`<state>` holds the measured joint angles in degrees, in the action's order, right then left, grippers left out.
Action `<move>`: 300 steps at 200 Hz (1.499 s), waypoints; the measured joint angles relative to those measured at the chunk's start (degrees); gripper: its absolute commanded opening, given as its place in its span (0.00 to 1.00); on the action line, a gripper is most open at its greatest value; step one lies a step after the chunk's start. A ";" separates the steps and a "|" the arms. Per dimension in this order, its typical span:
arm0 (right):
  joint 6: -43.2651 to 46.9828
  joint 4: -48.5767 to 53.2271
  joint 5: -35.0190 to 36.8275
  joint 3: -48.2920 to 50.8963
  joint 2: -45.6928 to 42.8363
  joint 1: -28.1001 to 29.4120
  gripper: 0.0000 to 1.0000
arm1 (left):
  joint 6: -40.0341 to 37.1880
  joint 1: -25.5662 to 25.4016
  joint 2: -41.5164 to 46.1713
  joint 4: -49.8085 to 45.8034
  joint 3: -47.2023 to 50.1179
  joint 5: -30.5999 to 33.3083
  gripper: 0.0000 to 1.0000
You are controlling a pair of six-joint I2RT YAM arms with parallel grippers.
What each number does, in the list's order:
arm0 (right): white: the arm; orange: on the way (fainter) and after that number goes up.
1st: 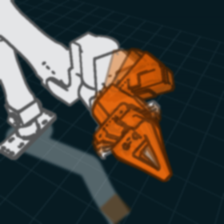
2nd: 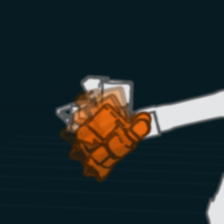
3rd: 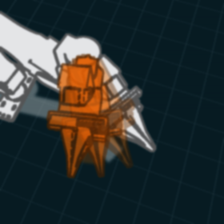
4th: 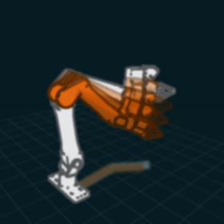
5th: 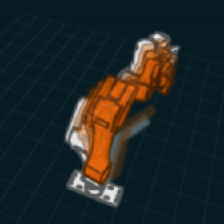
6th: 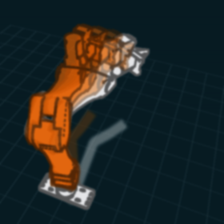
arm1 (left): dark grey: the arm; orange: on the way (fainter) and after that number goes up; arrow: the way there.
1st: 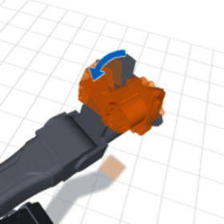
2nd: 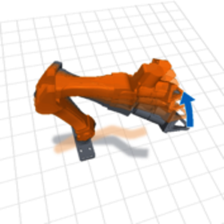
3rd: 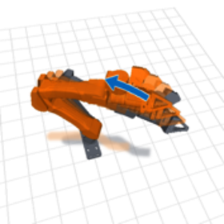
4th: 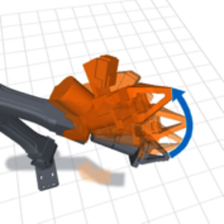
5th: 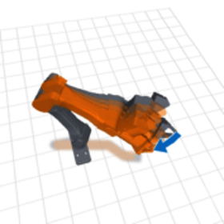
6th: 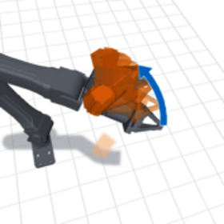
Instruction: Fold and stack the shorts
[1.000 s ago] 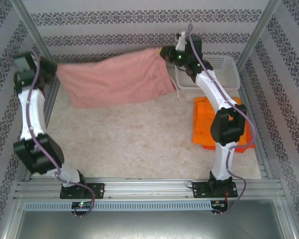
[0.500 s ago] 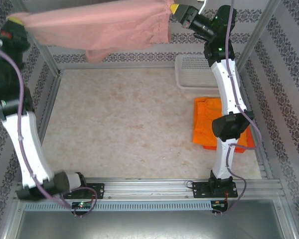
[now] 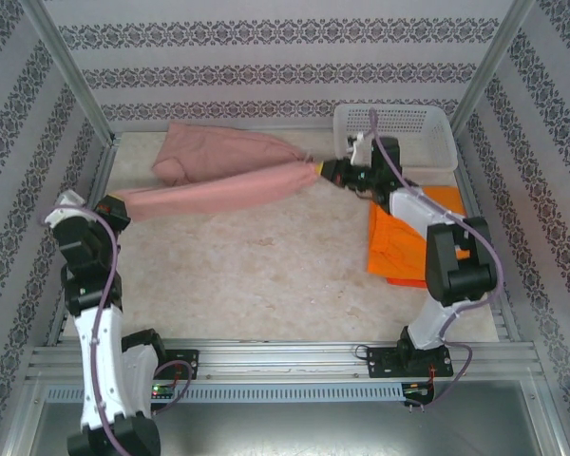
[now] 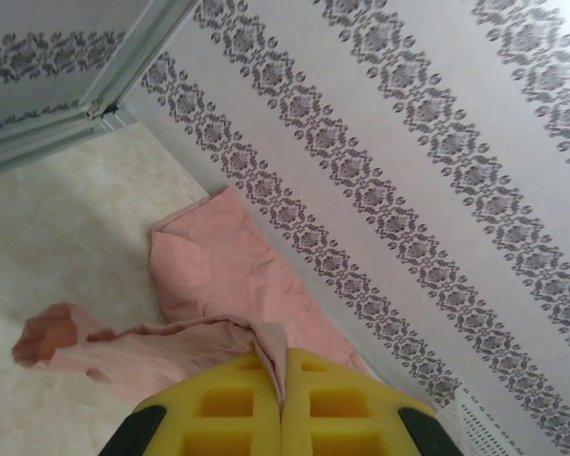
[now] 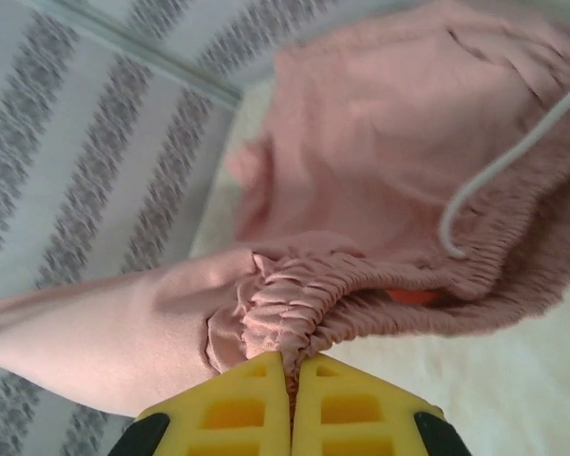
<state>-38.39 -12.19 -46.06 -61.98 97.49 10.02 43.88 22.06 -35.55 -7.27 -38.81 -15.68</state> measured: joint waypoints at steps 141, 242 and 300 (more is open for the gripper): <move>-1.57 6.47 18.51 19.82 -30.21 9.33 0.00 | -2.60 -0.33 -9.46 -21.22 -17.73 4.13 0.00; -5.95 7.30 20.33 6.16 -15.76 4.07 0.00 | -4.26 -3.82 -37.35 -17.35 -36.02 -0.31 0.00; -8.22 7.06 20.90 3.89 -10.69 2.84 0.00 | -6.49 -8.31 -51.82 -16.59 -50.16 1.22 0.00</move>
<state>-46.61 -5.13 -25.17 -58.08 86.80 12.86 37.39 13.76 -87.37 -23.86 -88.97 -14.46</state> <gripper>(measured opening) 0.051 0.050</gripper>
